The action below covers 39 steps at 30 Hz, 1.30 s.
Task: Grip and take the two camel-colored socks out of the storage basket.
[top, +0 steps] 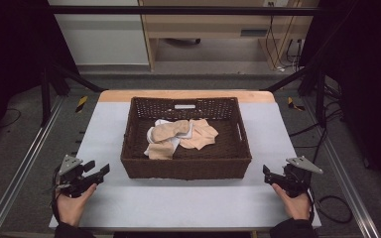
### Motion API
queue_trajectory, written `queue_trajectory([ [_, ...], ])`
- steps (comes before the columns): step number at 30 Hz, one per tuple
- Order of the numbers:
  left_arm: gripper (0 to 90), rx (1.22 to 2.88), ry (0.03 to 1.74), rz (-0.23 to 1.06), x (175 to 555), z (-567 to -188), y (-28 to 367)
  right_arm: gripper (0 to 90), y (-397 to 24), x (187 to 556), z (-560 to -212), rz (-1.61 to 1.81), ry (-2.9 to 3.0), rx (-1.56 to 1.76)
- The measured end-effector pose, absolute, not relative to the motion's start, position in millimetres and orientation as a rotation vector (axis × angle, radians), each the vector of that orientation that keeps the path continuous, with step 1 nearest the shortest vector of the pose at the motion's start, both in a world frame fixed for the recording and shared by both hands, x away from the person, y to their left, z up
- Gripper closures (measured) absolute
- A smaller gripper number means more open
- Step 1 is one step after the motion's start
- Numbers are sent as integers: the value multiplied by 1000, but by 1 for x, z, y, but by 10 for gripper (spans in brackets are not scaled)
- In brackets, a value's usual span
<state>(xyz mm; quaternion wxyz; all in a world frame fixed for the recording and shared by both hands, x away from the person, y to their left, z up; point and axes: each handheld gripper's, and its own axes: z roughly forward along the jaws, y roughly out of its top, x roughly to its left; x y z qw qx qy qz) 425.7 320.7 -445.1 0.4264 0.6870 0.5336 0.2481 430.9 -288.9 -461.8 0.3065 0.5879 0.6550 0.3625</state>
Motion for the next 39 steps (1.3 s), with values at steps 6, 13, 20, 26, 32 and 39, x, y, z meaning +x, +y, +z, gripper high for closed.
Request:
queue_trajectory([
  [6,457,1701,1287,643,420,-434,315,41,-288,432,-461,960,1737,1546],
  [13,470,1675,1240,642,410,-414,302,41,-288,431,-462,944,1741,1549],
  [20,462,1657,1213,651,407,-398,296,39,-288,431,-463,938,1739,1544],
  [26,464,1613,1173,656,410,-377,294,39,-288,429,-463,937,1739,1542],
  [32,464,1612,1114,683,420,-350,283,39,-288,430,-463,922,1745,1533],
  [39,458,1620,1069,686,436,-329,265,40,-288,429,-463,923,1740,1534],
])
